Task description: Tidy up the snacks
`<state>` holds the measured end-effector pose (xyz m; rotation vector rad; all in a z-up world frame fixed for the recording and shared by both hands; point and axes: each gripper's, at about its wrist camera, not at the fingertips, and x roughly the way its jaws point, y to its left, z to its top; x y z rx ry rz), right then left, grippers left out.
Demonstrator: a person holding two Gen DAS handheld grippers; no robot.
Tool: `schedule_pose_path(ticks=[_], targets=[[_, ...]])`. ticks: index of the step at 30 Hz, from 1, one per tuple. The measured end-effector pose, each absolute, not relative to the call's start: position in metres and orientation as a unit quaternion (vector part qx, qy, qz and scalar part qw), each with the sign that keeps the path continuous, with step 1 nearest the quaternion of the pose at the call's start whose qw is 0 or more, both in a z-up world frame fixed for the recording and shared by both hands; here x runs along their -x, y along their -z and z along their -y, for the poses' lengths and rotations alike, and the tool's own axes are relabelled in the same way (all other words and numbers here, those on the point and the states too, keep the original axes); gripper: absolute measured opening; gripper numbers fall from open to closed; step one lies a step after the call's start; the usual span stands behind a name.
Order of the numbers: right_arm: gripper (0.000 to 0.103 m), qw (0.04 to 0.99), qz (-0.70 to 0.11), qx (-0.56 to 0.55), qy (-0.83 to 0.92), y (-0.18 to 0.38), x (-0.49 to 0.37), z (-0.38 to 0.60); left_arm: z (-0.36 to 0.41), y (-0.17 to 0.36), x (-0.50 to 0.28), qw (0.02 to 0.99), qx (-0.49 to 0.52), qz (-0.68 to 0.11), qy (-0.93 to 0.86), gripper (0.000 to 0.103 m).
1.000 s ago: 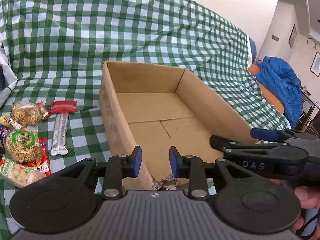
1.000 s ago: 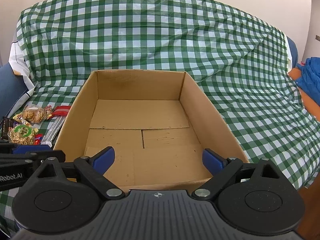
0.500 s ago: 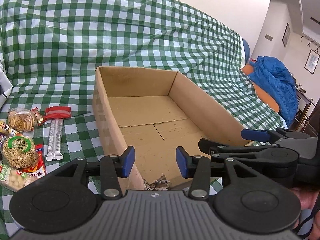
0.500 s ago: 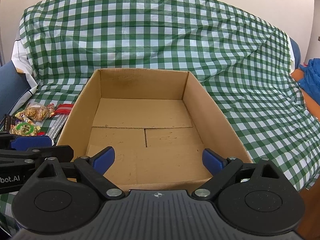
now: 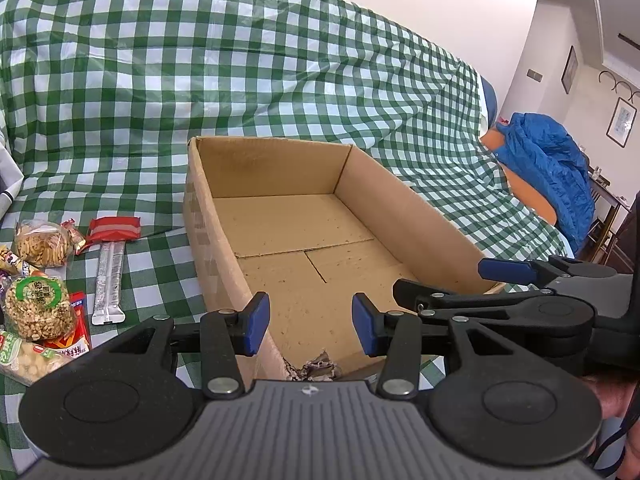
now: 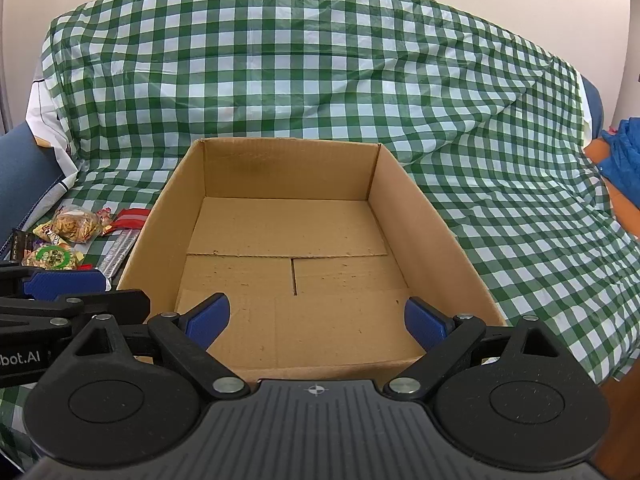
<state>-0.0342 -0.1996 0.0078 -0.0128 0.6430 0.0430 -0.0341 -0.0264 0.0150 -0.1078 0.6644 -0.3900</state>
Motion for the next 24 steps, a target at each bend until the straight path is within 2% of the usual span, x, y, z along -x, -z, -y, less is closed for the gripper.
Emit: schedule_pose_path(ticks=[18, 24], targets=[[0.095, 0.951, -0.308, 0.013, -0.019, -0.0061, 0.0332, 0.1966, 0.0261, -0.0188, 0.0344, 0.926, 0.058, -0.323, 0.187, 0.051], [0.095, 0.951, -0.309, 0.014, -0.019, -0.0061, 0.0327, 0.1970, 0.0231, -0.0189, 0.0326, 0.926, 0.059, -0.322, 0.186, 0.054]])
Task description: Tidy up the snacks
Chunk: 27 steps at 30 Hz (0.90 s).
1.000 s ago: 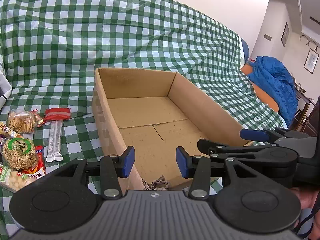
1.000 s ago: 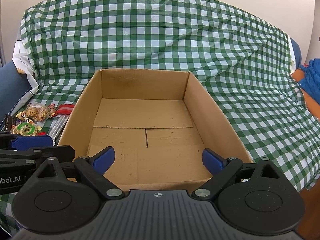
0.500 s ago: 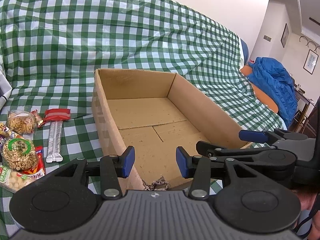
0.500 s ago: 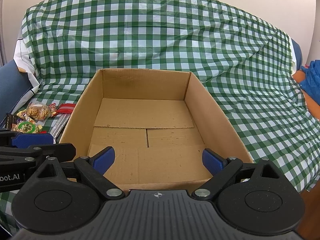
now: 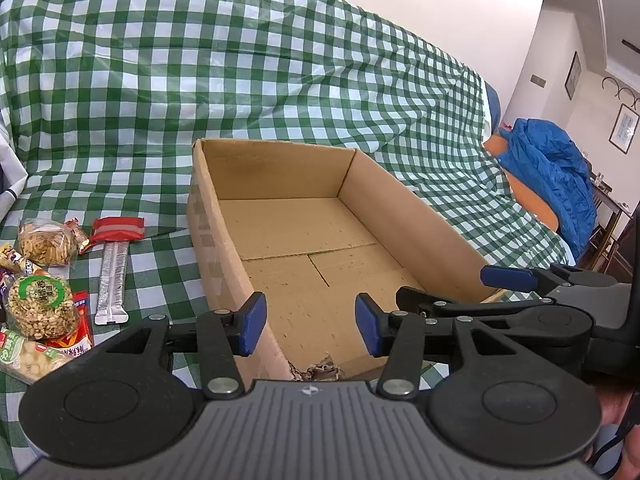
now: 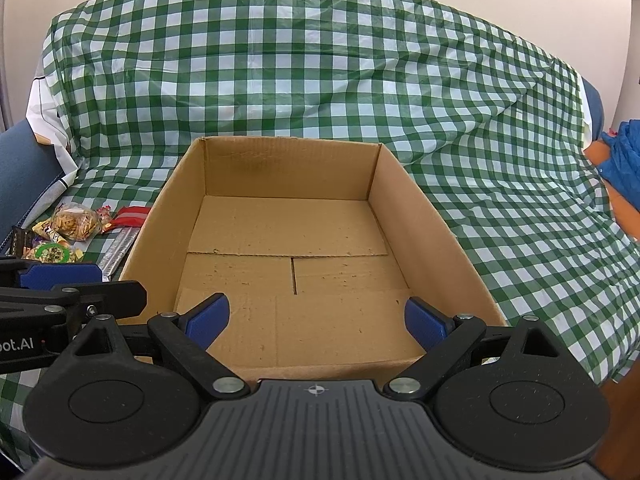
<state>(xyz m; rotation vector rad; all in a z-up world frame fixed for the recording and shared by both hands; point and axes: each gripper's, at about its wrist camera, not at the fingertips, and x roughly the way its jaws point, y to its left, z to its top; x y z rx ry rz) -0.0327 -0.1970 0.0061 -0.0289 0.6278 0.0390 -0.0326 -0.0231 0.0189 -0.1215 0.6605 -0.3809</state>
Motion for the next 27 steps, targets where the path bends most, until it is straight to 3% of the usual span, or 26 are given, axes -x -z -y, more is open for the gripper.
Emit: schedule_pose_path(ticks=[19, 27], targets=[[0.095, 0.950, -0.312, 0.014, -0.019, -0.007, 0.033, 0.197, 0.017, -0.020, 0.033, 0.929, 0.074, -0.315, 0.178, 0.056], [0.095, 0.951, -0.308, 0.006, -0.024, -0.012, 0.037, 0.201, -0.021, -0.019, 0.027, 0.941, 0.113, -0.299, 0.116, 0.056]])
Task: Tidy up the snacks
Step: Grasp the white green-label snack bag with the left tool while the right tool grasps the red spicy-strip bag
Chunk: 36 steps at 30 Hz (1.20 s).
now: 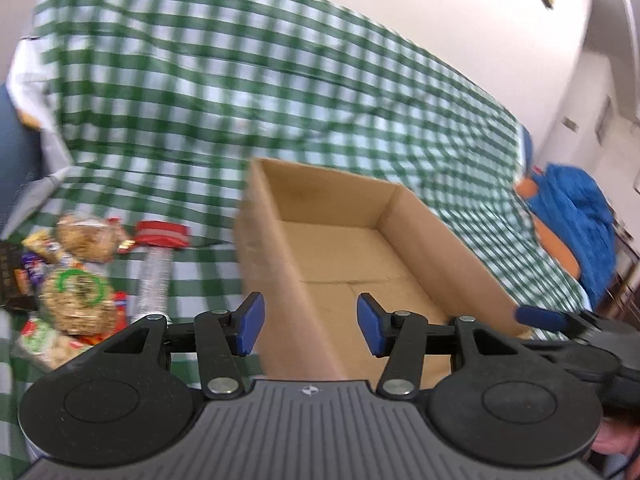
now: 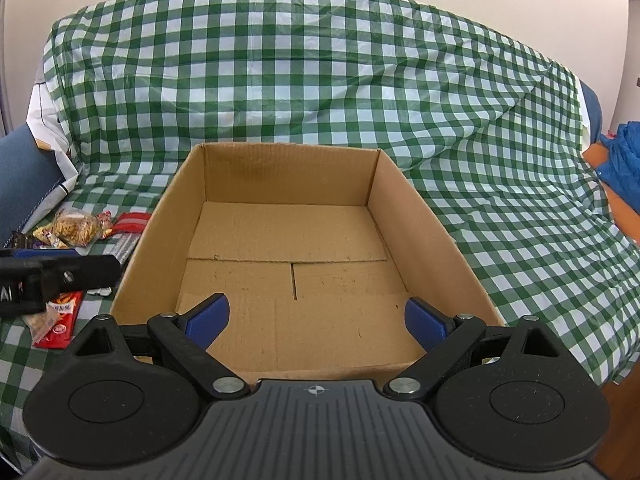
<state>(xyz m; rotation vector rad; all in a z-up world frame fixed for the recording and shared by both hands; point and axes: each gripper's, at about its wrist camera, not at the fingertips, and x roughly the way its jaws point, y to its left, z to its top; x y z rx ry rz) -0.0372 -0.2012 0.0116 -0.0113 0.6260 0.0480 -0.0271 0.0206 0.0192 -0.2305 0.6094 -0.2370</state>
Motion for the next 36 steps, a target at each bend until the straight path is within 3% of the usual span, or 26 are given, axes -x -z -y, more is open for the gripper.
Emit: schedule_pose_path(ticks=[2, 5, 7, 9, 15, 22, 23, 25, 27, 36], targets=[[0.095, 0.954, -0.297, 0.001, -0.031, -0.012, 0.040, 0.199, -0.040, -0.015, 0.022, 0.938, 0.137, -0.307, 0.081, 0.056], [0.086, 0.960, -0.277, 0.000, -0.050, -0.014, 0.042, 0.191, -0.072, -0.003, 0.020, 0.937, 0.171, -0.303, 0.027, 0.062], [0.079, 0.964, -0.258, 0.004, -0.064, -0.014, 0.046, 0.184, -0.096, 0.012, 0.017, 0.929, 0.194, -0.314, -0.029, 0.077], [0.070, 0.965, -0.249, 0.007, -0.079, -0.015, 0.046, 0.174, -0.122, 0.028, 0.015, 0.914, 0.228, -0.326, -0.082, 0.085], [0.069, 0.964, -0.224, 0.019, -0.141, -0.019, 0.049, 0.142, -0.174, 0.070, 0.001, 0.865, 0.294, -0.373, -0.161, 0.086], [0.071, 0.951, -0.220, 0.062, -0.207, -0.014, 0.047, 0.089, -0.177, 0.082, -0.007, 0.859, 0.278, -0.397, -0.162, 0.086], [0.071, 0.949, -0.221, 0.065, -0.214, -0.011, 0.045, 0.081, -0.178, 0.082, -0.006, 0.859, 0.275, -0.399, -0.164, 0.082], [0.071, 0.943, -0.230, 0.065, -0.230, -0.008, 0.045, 0.069, -0.185, 0.080, 0.000, 0.860, 0.268, -0.403, -0.163, 0.057], [0.071, 0.938, -0.240, 0.065, -0.242, -0.003, 0.042, 0.055, -0.190, 0.077, 0.004, 0.858, 0.257, -0.412, -0.167, 0.043], [0.072, 0.903, -0.337, 0.067, -0.257, 0.035, 0.004, 0.001, -0.217, 0.073, 0.025, 0.854, 0.278, -0.404, -0.171, 0.044]])
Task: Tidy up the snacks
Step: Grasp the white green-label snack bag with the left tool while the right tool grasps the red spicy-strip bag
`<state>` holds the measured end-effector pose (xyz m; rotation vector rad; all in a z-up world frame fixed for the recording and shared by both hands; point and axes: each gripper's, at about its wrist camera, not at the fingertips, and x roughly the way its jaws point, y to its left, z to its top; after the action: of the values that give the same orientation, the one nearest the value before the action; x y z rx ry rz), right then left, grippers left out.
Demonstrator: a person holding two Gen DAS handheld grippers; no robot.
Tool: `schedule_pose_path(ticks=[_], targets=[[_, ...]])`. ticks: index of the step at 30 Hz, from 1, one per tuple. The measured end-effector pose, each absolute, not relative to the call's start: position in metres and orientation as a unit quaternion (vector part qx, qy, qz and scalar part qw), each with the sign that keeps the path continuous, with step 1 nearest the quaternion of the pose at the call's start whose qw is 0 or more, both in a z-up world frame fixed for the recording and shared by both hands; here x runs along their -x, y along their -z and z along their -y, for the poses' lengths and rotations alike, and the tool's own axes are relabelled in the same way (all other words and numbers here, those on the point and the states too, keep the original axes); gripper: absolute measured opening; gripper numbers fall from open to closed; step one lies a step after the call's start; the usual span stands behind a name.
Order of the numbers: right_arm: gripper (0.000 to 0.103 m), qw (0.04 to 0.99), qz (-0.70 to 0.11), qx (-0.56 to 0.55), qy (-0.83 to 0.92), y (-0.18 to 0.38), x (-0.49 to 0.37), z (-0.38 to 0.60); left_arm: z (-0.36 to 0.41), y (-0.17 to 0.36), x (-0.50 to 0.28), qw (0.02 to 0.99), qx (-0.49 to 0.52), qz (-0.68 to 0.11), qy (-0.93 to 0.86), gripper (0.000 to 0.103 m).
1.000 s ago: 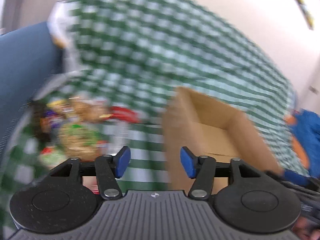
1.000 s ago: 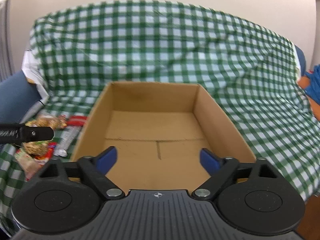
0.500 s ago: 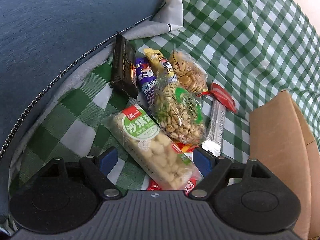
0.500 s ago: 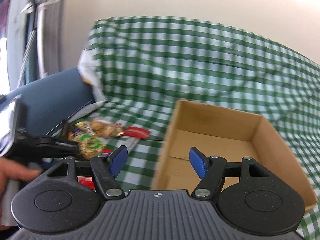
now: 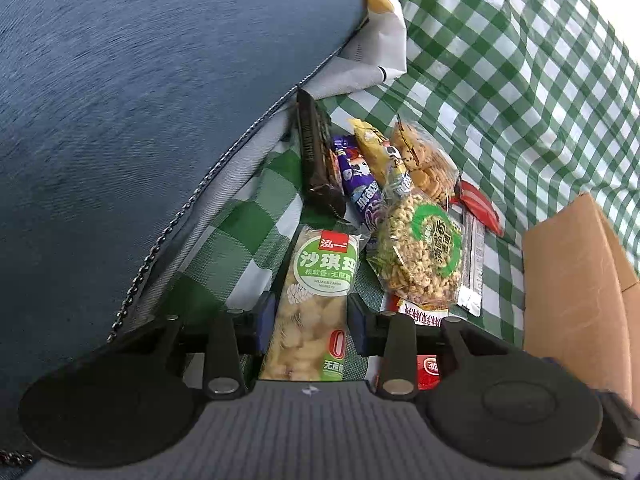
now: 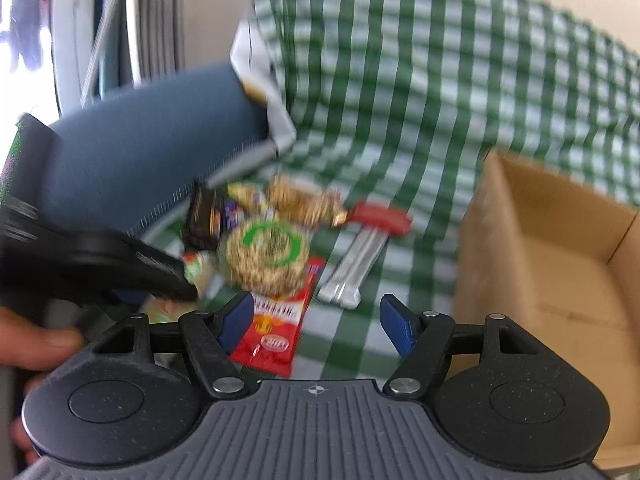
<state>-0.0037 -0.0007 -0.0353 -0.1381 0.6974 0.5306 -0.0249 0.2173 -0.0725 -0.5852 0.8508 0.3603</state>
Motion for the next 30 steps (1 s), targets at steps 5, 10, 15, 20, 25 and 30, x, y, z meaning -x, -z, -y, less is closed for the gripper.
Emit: schedule_pose_path(ticks=[5, 10, 15, 20, 25, 30], targets=[[0.075, 0.889, -0.369, 0.082, -0.256, 0.061, -0.013, -0.025, -0.220, 0.074, 0.025, 0.851, 0.286, -0.406, -0.167, 0.045], [0.082, 0.875, -0.397, 0.074, -0.267, 0.082, -0.033, -0.042, -0.220, 0.074, 0.024, 0.850, 0.288, -0.411, -0.163, 0.045], [0.084, 0.870, -0.409, 0.076, -0.266, 0.098, -0.040, -0.048, -0.220, 0.075, 0.023, 0.848, 0.288, -0.416, -0.158, 0.045], [0.050, 0.870, -0.398, 0.092, -0.275, 0.090, -0.033, -0.043, -0.215, 0.077, 0.019, 0.849, 0.277, -0.423, -0.155, 0.046], [0.047, 0.867, -0.408, 0.107, -0.265, 0.082, -0.025, -0.027, -0.208, 0.078, 0.017, 0.856, 0.247, -0.428, -0.153, 0.044], [0.044, 0.873, -0.404, 0.108, -0.249, 0.059, 0.001, -0.001, -0.201, 0.078, 0.019, 0.864, 0.238, -0.425, -0.130, 0.042]])
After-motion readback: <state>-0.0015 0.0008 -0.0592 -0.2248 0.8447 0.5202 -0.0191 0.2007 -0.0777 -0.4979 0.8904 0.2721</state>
